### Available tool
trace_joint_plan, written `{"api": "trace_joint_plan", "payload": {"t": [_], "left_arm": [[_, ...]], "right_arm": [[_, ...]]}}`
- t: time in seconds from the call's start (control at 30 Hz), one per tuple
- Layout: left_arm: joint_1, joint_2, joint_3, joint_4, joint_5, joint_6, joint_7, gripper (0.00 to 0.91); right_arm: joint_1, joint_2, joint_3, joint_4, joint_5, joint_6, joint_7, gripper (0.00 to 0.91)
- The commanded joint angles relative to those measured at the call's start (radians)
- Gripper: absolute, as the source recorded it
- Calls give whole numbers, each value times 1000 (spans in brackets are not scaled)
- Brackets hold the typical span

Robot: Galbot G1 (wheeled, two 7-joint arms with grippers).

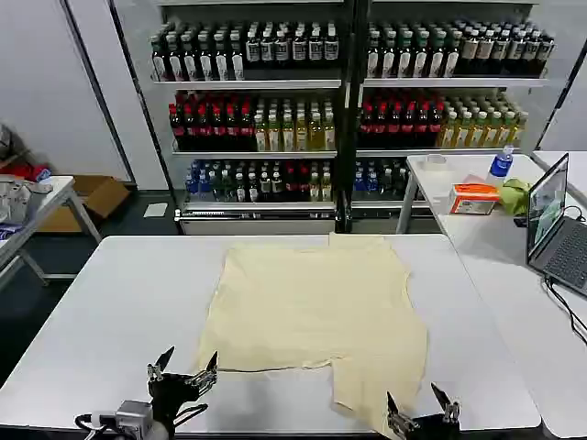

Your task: Fold and organize the clothes.

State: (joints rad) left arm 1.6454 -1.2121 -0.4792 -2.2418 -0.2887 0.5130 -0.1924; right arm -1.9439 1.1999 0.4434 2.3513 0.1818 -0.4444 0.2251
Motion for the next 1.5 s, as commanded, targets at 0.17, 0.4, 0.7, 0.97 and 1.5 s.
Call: {"api": "trace_joint_plan", "payload": {"t": [0.17,0.4,0.7,0.97,1.5], "left_arm": [[-142,28,54,168,-56,50,-18,907],[-178,26,78,213,-64,48,-14,907],[-163,31,91,222,-84,37,-4,10],[-137,26,83,208,-108,37,-3,10],[-58,14,-3,40,-175,-21,17,10]], "right_arm": [[-36,11,-42,-33,-31,26,0,907],[-7,18,-77,-63,-38,17,1,907],[3,21,-81,-88,8,-3,9,322],[-1,22,-84,-86,23,-2,10,0],[-25,7,-40,22,25,62,4,0]]}}
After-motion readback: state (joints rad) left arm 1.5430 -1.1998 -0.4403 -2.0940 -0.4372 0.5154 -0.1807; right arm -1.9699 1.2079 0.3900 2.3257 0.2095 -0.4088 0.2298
